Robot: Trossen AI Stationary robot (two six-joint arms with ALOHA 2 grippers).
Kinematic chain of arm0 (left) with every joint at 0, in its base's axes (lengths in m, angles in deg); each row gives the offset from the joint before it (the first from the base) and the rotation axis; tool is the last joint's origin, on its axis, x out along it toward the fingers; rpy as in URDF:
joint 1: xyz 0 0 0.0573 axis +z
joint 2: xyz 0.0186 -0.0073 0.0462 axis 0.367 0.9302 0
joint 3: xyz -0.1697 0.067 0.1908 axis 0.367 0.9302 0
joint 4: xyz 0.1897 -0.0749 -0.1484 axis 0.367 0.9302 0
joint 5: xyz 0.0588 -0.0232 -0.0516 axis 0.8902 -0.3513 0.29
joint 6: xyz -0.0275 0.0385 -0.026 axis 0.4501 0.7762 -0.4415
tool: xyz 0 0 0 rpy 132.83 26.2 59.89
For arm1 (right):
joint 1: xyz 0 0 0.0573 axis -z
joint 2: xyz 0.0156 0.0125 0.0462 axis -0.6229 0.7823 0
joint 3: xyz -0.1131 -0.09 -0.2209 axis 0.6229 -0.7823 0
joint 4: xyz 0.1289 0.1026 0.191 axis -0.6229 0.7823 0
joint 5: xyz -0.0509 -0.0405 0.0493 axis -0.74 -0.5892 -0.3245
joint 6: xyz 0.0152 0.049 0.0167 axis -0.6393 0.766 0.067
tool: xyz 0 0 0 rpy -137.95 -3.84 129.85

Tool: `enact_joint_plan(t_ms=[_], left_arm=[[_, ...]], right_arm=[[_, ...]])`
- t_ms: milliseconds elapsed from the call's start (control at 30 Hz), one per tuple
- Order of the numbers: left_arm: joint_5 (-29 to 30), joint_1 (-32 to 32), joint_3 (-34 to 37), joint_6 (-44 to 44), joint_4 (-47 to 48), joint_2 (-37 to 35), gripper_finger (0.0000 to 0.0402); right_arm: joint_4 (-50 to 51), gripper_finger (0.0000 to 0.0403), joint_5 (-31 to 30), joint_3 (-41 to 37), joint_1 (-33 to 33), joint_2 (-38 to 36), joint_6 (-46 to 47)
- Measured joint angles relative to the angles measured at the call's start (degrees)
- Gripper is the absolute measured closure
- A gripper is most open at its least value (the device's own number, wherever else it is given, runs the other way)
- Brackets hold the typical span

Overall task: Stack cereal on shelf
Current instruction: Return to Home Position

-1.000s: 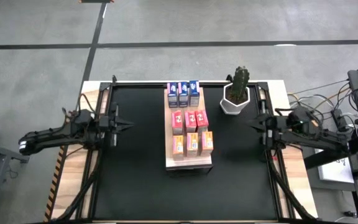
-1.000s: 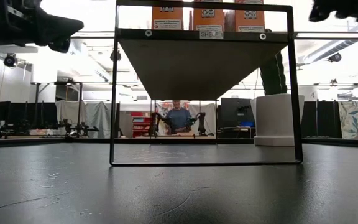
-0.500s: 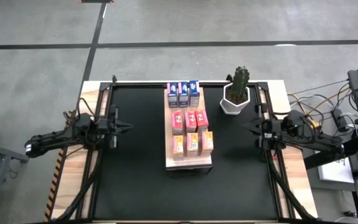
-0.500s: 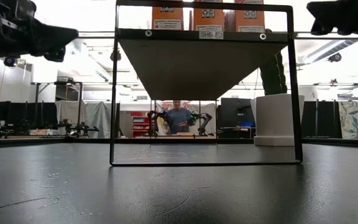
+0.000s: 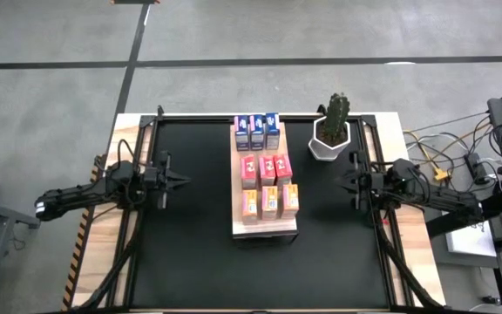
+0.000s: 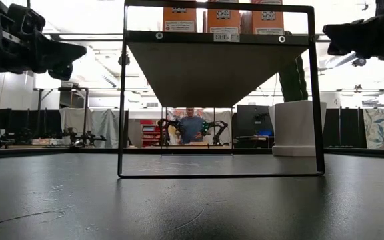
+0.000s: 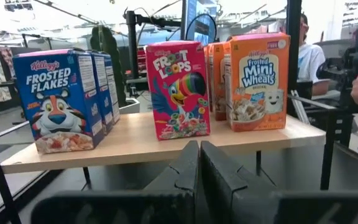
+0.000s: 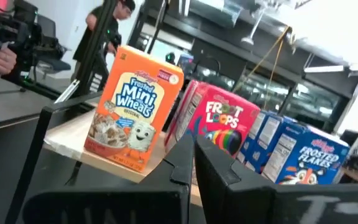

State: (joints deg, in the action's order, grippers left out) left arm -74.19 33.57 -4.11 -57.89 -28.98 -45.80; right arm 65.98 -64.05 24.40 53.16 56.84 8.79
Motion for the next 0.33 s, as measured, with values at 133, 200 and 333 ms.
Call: enact_joint_plan(t_ms=[133,200,333], left_arm=[[0.0,0.0,0.0,0.0,-0.1,-0.1,0.0402],[0.1,0.0,0.0,0.0,-0.3,-0.1,0.0402],[0.4,0.0,0.0,0.1,-0.6,-0.1,0.0402]], right_arm=[[-3.3,0.0394,0.6,-2.3,0.0,0.1,0.3],[-2.7,0.0394,0.6,-2.3,0.0,0.3,0.7],[-2.5,0.0394,0.6,-2.3,0.0,0.5,0.9]])
